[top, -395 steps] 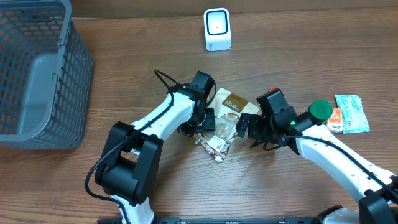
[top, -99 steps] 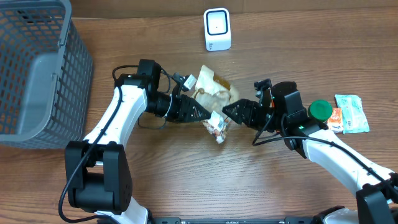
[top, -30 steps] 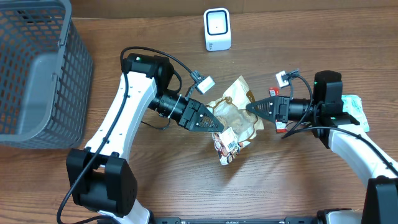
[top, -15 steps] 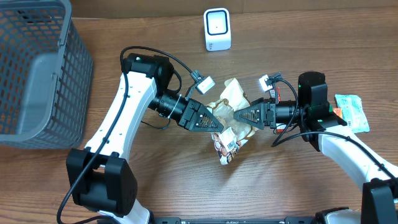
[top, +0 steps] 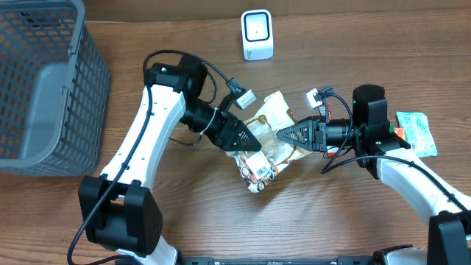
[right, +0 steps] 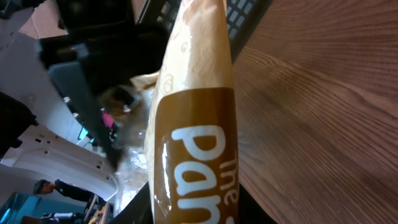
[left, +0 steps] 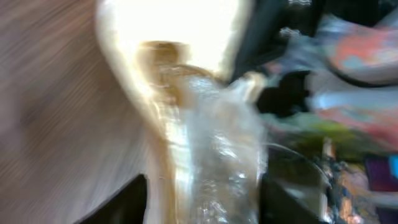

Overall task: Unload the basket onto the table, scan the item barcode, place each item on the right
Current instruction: 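Raise the bag with the right gripper up to the white scanner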

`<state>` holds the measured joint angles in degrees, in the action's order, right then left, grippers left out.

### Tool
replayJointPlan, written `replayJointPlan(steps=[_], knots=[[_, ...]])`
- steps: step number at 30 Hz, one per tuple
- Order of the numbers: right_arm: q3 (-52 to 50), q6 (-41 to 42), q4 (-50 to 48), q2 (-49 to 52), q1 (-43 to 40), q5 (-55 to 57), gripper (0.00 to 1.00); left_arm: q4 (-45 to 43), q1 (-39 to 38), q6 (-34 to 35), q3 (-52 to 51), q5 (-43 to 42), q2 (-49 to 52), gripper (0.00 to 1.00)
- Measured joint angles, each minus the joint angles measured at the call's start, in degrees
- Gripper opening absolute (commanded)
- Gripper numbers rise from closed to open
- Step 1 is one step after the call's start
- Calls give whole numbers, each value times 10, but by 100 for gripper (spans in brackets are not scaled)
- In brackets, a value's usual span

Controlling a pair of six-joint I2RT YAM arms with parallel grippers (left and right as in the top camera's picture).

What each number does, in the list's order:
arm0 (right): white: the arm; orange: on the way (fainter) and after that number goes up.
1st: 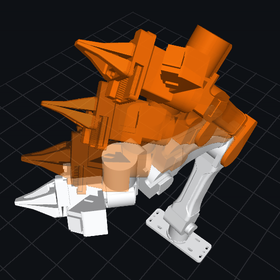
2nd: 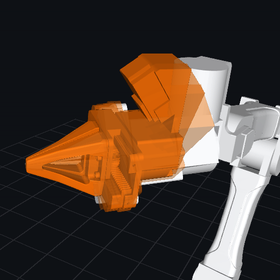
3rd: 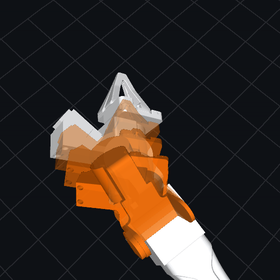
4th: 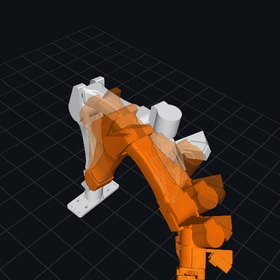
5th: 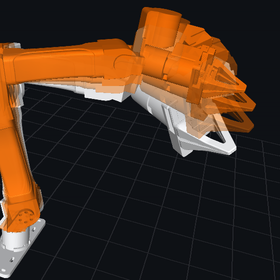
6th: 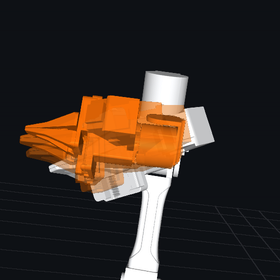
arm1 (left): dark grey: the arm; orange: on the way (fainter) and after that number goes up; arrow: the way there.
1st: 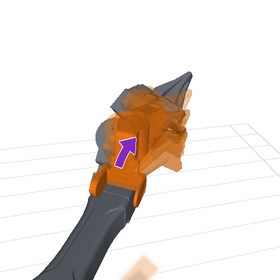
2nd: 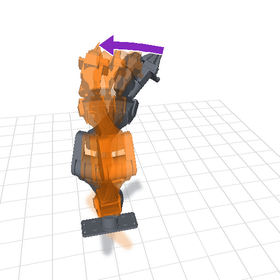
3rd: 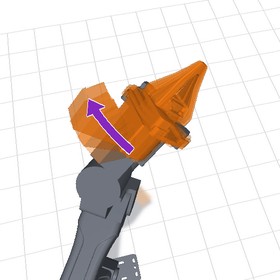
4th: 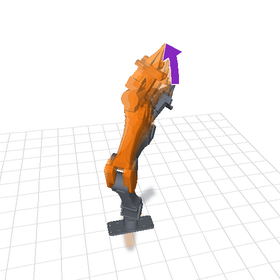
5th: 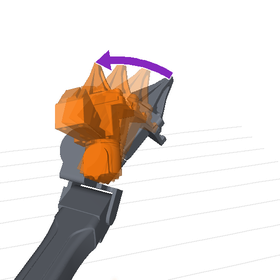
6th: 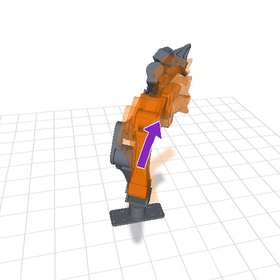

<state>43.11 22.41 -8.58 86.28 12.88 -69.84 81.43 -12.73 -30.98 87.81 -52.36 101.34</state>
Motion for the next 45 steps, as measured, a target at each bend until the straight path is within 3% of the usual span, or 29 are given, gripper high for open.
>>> replayJointPlan(steps=[1,6,14,21,32,37,41,45], knots=[[0,0,1,0,0,3,4,-26,0,38,0,33,0,68],[0,0,1,0,0,10,4,-105,0,145,1,131,0,100],[0,-17,3,0,0,12,4,-203,1,280,1,260,0,100],[0,-67,17,0,3,8,4,-234,35,366,1,334,0,100],[0,-85,2,0,3,21,3,-236,158,416,1,385,0,100],[10,-47,-23,0,3,31,3,-236,189,418,1,421,0,100],[77,-15,-17,1,3,34,3,-236,194,419,1,441,0,100],[167,-6,71,1,3,63,3,-236,194,418,1,447,0,100]])
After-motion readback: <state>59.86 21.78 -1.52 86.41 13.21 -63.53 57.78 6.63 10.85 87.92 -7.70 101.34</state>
